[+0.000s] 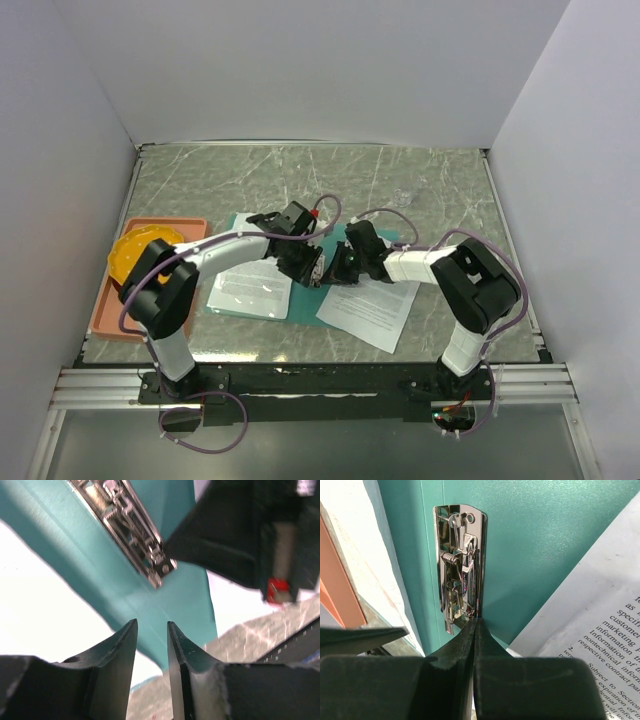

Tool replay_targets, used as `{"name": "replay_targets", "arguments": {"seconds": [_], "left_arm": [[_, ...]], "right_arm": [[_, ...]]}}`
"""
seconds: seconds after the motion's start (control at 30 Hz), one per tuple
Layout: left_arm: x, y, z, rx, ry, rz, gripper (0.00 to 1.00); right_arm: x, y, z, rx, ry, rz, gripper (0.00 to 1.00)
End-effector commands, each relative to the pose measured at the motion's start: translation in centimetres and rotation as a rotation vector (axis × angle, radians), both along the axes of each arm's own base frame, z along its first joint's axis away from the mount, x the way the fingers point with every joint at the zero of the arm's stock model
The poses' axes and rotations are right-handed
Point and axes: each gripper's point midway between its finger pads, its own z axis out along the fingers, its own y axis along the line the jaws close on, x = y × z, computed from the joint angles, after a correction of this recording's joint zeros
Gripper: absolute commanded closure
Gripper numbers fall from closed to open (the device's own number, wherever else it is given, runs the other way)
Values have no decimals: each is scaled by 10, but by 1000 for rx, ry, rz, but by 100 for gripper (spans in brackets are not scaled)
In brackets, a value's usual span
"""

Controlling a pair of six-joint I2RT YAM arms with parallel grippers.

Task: Put the files into the folder

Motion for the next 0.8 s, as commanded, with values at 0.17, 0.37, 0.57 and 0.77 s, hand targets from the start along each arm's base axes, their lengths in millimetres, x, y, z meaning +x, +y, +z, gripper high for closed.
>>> {"name": "replay_targets", "arguments": {"seconds": [0.17, 0.37, 0.57, 0.77], "left_arm": [[5, 24, 30, -20, -135, -43, 66], [18, 26, 15, -40, -213, -27, 69], [25, 25, -6, -80, -207, -15, 70], [28, 24, -6, -116, -213, -16, 71]], "right_arm": [[-26, -27, -37, -236, 64, -43, 100], [-38, -19, -34, -232, 28, -77, 100], [-40, -11, -39, -266, 35, -75, 100], [-40, -12, -39, -273, 34, -74, 100]]}}
